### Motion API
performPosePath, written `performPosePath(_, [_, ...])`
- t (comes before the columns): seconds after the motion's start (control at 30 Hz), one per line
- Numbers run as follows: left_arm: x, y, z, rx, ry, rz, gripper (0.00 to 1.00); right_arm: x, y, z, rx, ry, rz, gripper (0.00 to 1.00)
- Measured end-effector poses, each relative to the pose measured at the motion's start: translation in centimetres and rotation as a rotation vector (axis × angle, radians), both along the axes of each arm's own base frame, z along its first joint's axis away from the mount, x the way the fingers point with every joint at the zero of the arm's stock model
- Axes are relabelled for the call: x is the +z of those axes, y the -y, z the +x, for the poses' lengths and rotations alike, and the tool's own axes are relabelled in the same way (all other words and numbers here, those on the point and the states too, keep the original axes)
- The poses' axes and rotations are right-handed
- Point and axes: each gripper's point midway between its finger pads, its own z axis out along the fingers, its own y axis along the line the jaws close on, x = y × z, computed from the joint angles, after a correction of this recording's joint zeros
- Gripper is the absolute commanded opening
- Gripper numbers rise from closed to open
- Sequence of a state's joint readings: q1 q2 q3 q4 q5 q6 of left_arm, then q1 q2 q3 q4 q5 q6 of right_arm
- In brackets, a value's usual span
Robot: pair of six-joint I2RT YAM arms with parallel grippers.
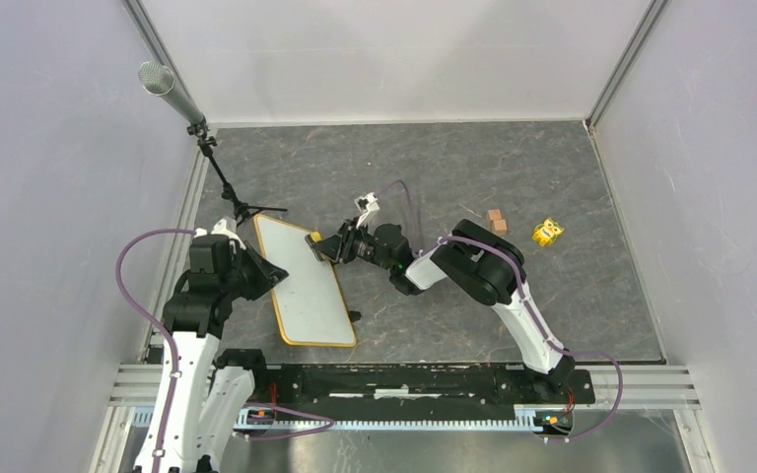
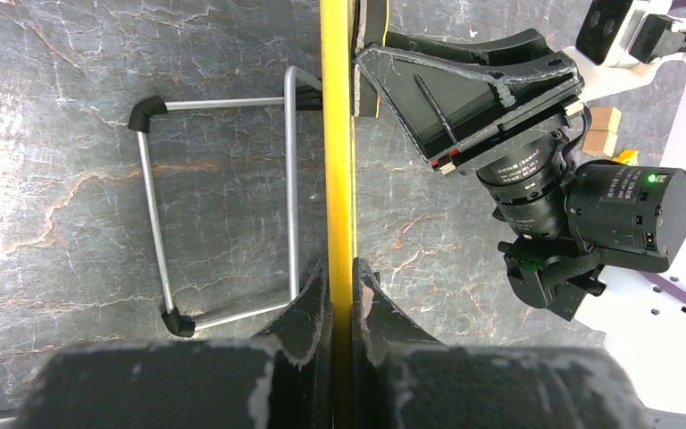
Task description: Erase the whiteboard
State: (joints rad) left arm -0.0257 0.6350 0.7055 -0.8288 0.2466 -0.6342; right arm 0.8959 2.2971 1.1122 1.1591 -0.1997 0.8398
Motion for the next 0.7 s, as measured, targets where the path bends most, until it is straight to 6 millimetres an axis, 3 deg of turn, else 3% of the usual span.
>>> performPosePath(0.2, [0.0,0.0,-0.2,0.001,-0.001,0.000,0.02,0.2,0.0,-0.7,-0.008,0.010,0.013,0.27])
performPosePath(0.7, [0.0,0.0,-0.3,-0.002,0.001,0.000,0.02,0.8,1.6,-5.2,0.050,-0.081,0.155,0.27])
